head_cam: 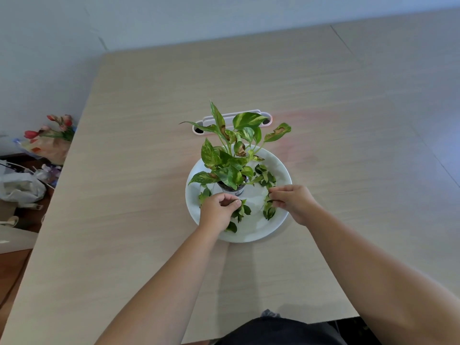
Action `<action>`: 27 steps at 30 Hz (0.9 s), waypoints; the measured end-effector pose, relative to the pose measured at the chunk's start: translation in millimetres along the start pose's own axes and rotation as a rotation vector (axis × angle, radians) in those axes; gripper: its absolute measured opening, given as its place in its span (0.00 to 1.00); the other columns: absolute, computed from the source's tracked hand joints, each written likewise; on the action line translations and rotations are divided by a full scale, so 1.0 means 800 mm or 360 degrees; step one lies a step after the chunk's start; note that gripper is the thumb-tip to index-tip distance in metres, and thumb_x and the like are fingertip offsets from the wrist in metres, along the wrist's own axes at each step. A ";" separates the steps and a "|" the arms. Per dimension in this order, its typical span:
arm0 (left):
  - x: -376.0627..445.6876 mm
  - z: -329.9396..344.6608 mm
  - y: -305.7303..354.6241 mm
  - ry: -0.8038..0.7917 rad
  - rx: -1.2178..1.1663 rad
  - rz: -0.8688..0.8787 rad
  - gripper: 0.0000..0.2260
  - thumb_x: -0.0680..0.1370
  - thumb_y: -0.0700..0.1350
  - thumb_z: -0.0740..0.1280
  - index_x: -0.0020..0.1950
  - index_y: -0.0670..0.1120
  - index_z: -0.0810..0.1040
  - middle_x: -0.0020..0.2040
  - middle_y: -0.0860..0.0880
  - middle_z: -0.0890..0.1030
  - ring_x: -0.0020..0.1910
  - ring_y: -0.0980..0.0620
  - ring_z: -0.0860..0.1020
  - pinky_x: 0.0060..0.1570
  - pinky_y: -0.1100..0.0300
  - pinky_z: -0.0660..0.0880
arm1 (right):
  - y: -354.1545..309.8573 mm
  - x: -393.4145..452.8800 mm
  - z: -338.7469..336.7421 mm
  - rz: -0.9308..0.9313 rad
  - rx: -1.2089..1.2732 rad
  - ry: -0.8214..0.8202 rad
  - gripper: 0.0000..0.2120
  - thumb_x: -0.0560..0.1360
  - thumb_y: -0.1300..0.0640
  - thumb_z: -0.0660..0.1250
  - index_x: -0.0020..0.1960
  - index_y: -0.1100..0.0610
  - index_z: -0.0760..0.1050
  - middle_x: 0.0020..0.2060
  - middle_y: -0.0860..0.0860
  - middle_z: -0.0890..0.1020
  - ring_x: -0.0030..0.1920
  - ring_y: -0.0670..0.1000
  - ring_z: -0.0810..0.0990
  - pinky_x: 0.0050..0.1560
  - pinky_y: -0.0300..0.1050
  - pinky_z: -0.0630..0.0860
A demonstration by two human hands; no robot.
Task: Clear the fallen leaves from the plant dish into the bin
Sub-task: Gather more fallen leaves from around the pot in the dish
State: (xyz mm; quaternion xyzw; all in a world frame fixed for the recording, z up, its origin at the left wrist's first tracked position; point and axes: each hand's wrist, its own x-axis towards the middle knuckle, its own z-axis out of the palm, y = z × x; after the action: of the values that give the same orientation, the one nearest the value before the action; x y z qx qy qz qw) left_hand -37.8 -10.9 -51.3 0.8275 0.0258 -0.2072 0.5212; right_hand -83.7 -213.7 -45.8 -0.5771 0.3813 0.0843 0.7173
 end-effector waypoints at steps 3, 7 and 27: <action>-0.007 0.028 0.004 -0.0106 -0.0220 -0.0142 0.04 0.72 0.43 0.75 0.42 0.52 0.83 0.46 0.47 0.84 0.49 0.47 0.82 0.54 0.54 0.80 | 0.002 -0.014 -0.021 -0.0006 0.0331 0.0022 0.05 0.71 0.71 0.71 0.45 0.65 0.80 0.42 0.58 0.83 0.43 0.53 0.82 0.44 0.40 0.82; -0.020 0.075 0.026 -0.0331 -0.0448 -0.0197 0.04 0.73 0.38 0.74 0.43 0.47 0.82 0.43 0.46 0.82 0.45 0.50 0.81 0.51 0.57 0.81 | 0.010 -0.033 -0.058 -0.0033 0.0657 0.0088 0.04 0.73 0.72 0.68 0.45 0.65 0.78 0.36 0.56 0.83 0.38 0.51 0.81 0.36 0.35 0.81; -0.188 0.397 0.093 -0.1370 -0.0139 -0.0150 0.05 0.75 0.34 0.70 0.41 0.42 0.80 0.38 0.44 0.80 0.36 0.51 0.81 0.42 0.62 0.82 | 0.170 -0.221 -0.371 -0.0199 0.1400 0.0980 0.06 0.72 0.73 0.67 0.45 0.65 0.80 0.34 0.55 0.84 0.37 0.51 0.84 0.37 0.35 0.82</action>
State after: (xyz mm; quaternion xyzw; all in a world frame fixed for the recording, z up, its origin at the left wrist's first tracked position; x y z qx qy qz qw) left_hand -256.2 -296.1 -50.2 0.6407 -0.1476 -0.5556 0.5090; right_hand -416.4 -378.5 -48.0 -0.2418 0.5382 -0.2993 0.7499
